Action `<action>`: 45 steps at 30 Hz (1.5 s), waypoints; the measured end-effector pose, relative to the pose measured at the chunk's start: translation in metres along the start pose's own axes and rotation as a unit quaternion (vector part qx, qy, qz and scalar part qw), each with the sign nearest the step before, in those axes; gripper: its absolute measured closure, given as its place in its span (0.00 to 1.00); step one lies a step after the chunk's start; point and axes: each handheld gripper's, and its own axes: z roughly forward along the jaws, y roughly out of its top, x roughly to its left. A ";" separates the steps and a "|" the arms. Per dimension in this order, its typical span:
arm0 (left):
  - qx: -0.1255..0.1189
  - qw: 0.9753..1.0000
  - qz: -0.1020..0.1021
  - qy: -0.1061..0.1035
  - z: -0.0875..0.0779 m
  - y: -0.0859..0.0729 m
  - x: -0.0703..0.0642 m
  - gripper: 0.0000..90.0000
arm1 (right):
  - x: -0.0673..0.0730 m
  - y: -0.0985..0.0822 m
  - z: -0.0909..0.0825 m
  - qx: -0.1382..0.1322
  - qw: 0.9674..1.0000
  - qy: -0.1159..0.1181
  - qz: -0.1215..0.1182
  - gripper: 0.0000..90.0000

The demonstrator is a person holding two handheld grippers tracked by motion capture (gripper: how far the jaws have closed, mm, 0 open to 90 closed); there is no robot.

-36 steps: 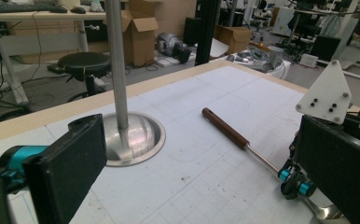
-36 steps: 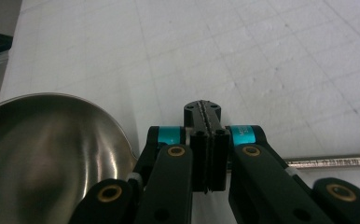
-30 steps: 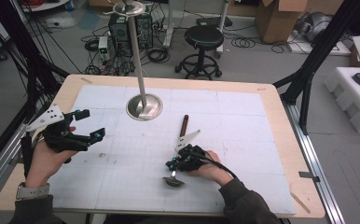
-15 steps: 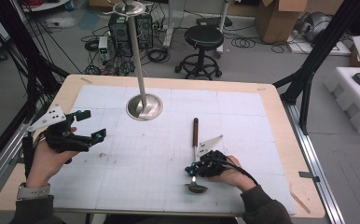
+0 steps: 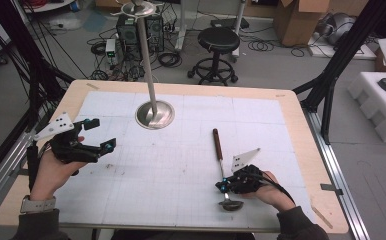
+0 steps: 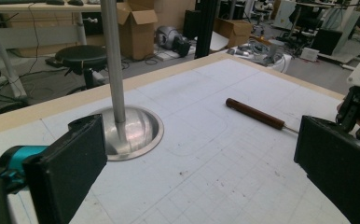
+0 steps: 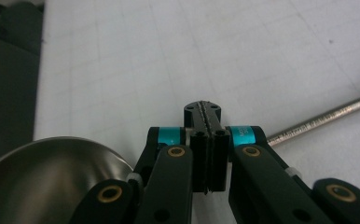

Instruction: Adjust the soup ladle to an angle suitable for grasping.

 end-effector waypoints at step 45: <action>0.011 1.000 0.003 -0.001 0.006 -0.001 -0.004 0.03 | -0.029 0.032 0.030 0.005 0.999 -0.036 -0.007 1.00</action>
